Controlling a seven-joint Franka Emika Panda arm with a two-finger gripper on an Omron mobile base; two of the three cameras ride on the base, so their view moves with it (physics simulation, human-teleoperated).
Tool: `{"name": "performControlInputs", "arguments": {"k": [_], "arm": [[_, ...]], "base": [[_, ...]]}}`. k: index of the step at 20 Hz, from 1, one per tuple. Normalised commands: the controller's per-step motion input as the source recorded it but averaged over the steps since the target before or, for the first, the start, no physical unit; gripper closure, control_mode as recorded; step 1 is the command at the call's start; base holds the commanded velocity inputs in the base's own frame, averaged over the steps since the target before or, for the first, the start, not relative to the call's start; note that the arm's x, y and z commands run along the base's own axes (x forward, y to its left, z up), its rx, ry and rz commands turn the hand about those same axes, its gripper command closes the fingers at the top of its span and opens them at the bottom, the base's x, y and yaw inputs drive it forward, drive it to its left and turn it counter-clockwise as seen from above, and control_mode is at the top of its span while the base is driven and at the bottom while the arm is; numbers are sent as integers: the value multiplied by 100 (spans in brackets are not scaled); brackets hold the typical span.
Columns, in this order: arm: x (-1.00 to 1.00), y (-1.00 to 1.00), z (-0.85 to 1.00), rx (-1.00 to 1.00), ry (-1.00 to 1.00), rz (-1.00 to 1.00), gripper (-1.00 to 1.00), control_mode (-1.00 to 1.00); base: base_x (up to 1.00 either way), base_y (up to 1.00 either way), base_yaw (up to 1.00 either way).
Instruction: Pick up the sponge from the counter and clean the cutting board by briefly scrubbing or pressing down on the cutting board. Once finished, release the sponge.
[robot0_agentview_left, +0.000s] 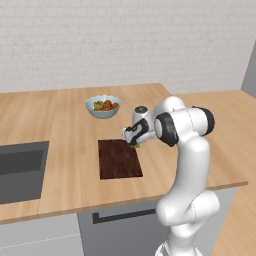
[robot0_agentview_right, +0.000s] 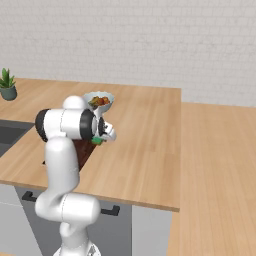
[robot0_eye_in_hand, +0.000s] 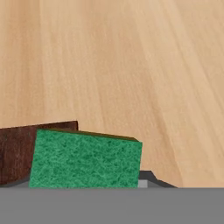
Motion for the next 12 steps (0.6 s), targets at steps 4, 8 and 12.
{"name": "performControlInputs", "arguments": {"k": [4,8,12], "arm": [[-31,-74,-8,1,6,-2,100,-100],[-51,-16,31,10,-1,-1,100,-100],[-26,36,99,1,1,0,100,-100]], "base": [[0,0,0],[0,0,0],[0,0,0]]}}
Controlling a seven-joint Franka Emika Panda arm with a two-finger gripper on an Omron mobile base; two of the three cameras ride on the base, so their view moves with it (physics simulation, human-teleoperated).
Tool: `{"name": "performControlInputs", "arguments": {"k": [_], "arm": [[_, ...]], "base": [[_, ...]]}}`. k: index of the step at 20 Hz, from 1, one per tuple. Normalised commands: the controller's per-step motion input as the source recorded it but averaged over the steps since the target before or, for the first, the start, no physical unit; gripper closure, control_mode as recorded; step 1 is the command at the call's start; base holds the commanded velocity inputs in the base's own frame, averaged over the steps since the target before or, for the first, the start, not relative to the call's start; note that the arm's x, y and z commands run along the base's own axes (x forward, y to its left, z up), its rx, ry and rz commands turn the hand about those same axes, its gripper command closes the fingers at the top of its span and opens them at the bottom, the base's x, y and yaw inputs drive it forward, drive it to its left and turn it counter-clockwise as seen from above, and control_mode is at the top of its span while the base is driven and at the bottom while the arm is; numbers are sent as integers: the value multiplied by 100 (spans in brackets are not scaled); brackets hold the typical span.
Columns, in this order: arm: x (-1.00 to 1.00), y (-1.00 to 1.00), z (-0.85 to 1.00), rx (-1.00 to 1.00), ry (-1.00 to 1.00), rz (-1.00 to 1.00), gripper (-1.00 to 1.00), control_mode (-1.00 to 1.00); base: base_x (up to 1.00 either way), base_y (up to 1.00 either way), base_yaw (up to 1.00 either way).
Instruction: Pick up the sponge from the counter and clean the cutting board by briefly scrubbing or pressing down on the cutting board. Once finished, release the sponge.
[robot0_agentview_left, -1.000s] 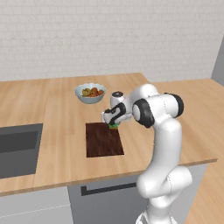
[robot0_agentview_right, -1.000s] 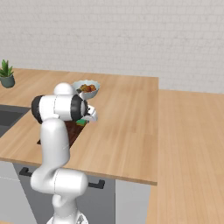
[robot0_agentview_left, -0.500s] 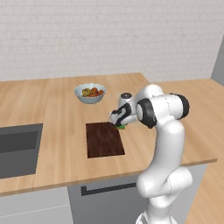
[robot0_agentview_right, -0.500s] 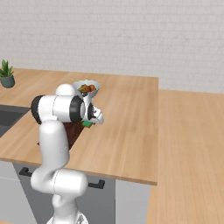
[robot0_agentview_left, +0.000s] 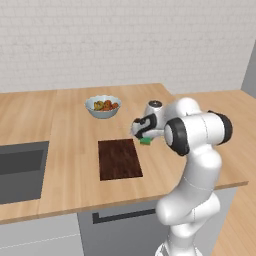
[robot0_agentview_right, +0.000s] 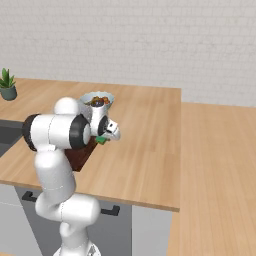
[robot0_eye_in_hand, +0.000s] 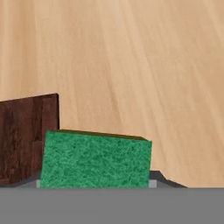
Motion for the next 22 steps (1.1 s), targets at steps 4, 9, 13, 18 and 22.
{"name": "performControlInputs", "arguments": {"k": [4,9,13,18,22], "arm": [[-6,94,74,-1,12,0,100,-100],[0,100,11,-3,16,1,100,-100],[0,100,-1,0,20,2,100,-100],[2,96,-25,-1,7,0,100,-100],[0,48,-54,-4,2,0,100,-100]], "base": [[0,0,0],[0,0,0],[0,0,0],[0,0,0],[0,0,0]]}}
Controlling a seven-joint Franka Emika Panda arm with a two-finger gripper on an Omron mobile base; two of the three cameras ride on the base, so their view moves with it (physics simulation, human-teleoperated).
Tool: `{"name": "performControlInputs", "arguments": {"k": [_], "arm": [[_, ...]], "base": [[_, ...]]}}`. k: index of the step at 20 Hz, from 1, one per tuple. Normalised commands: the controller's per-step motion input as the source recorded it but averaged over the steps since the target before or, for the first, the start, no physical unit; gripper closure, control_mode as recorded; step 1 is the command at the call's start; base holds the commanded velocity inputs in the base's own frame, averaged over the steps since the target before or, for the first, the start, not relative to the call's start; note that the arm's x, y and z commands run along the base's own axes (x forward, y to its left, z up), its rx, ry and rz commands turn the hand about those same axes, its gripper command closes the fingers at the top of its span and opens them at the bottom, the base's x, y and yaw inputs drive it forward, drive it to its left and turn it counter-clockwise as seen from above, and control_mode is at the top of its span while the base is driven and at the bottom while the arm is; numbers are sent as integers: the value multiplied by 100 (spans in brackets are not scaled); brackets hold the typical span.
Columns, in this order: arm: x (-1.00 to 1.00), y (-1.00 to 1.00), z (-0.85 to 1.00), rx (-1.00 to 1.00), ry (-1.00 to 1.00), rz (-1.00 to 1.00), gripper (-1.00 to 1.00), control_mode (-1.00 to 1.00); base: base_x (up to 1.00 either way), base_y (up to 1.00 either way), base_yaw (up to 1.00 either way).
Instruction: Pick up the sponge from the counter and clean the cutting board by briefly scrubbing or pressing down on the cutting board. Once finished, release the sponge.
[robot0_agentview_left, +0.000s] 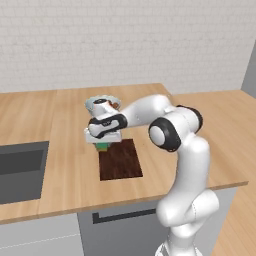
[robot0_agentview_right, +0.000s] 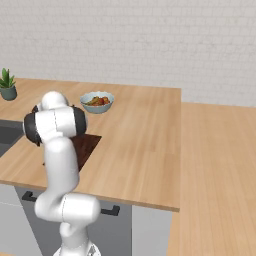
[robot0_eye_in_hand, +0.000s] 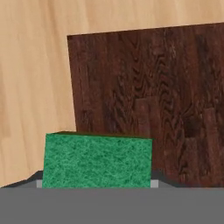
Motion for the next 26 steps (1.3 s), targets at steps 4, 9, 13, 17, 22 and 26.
{"name": "performControlInputs", "arguments": {"k": [4,9,13,17,22,26], "arm": [[0,25,-65,-4,1,0,100,-100],[7,6,-54,-1,2,0,100,-100],[4,-3,-54,-1,1,0,100,-100],[2,-6,-71,-3,-3,0,100,-100],[-16,-54,-62,0,-19,0,100,-100],[-6,-56,-32,0,-11,0,100,-100]], "base": [[0,0,0],[0,0,0],[0,0,0],[0,0,0],[0,0,0],[0,0,0]]}}
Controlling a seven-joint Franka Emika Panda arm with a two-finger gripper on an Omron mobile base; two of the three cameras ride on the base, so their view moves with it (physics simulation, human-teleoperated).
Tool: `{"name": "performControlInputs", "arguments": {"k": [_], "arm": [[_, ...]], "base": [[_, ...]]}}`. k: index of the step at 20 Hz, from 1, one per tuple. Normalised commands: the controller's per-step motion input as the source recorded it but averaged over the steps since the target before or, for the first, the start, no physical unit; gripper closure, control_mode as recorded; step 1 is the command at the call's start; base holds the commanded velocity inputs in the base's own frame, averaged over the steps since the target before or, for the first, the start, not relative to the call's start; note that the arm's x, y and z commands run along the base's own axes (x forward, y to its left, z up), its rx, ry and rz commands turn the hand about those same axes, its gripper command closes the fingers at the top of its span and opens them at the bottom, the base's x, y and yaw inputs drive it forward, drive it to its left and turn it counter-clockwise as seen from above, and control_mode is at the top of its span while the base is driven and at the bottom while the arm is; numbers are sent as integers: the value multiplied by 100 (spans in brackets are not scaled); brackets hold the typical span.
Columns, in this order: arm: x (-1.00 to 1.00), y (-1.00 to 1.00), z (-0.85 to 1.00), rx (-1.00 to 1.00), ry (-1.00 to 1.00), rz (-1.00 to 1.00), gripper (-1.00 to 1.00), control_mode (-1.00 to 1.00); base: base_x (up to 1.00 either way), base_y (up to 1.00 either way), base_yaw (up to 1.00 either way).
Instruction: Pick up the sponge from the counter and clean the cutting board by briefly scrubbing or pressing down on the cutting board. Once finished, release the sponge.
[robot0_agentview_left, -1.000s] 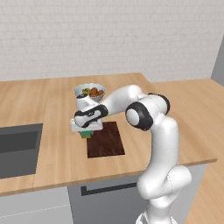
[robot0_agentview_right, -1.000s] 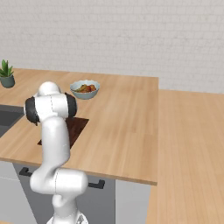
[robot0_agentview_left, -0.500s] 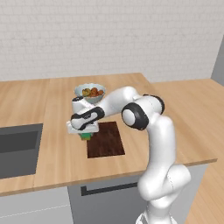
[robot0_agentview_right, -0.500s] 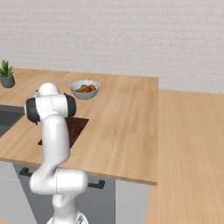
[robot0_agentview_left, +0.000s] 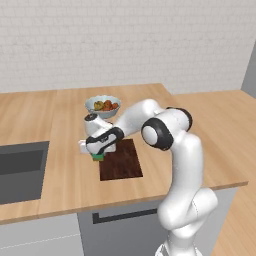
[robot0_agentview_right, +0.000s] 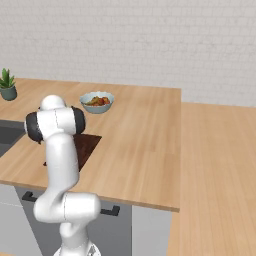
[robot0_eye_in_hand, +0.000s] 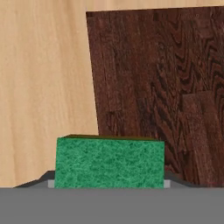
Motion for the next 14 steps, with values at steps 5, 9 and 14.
{"name": "performControlInputs", "arguments": {"k": [5,9,14], "arm": [[0,-42,-12,0,0,0,100,-100],[0,-49,-1,0,0,0,100,-100],[-1,-50,-25,0,0,0,100,-100]], "base": [[0,0,0],[0,0,0],[0,0,0]]}}
